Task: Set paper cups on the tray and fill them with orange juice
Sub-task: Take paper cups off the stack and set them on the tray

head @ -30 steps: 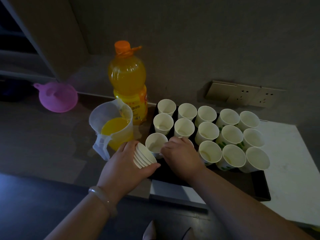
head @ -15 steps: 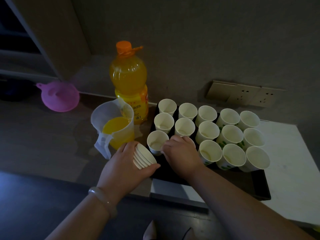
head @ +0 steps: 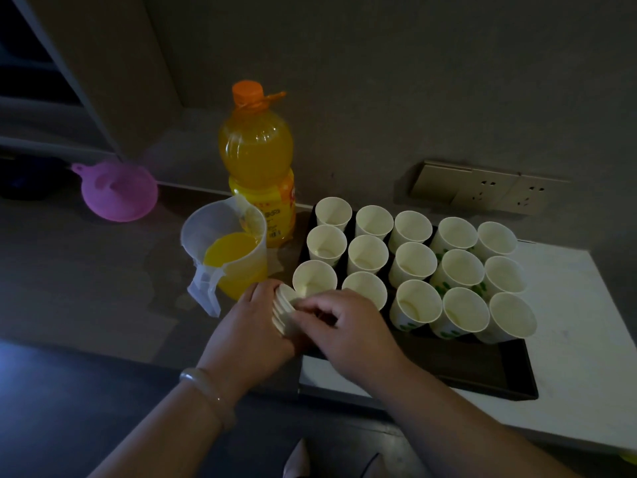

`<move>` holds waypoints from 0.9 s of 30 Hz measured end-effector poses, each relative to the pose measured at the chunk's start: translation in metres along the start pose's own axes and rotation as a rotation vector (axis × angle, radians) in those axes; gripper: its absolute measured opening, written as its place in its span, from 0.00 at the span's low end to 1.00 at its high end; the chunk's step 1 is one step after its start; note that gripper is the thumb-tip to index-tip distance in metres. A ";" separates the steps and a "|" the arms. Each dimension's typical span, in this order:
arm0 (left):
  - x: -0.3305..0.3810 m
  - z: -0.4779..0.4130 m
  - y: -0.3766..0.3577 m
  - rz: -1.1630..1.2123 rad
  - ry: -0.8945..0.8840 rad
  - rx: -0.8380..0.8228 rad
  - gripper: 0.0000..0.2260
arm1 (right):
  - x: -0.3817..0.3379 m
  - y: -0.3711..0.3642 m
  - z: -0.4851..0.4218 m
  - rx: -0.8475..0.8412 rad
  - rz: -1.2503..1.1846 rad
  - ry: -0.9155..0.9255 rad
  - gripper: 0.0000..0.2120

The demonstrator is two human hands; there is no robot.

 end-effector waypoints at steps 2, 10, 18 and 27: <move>0.003 0.000 -0.001 0.004 -0.016 0.009 0.30 | 0.001 -0.004 0.004 0.016 0.005 -0.015 0.07; 0.008 0.003 0.004 0.059 -0.023 0.036 0.28 | -0.009 0.004 0.009 0.150 0.047 0.107 0.15; -0.007 0.002 0.012 0.025 -0.001 0.095 0.29 | -0.019 0.057 0.000 0.436 0.108 0.189 0.13; -0.035 0.010 0.027 0.019 0.067 0.206 0.30 | -0.004 0.043 0.032 0.266 0.388 0.570 0.12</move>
Point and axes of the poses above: each hand's wrist, its own z-axis away from the middle knuckle, its own y-axis out of the back of the hand, x = y × z, the point moved 10 cm from there along -z, towards the middle knuckle, and after that the axes turned 12 degrees about x, right-handed, at the moved point
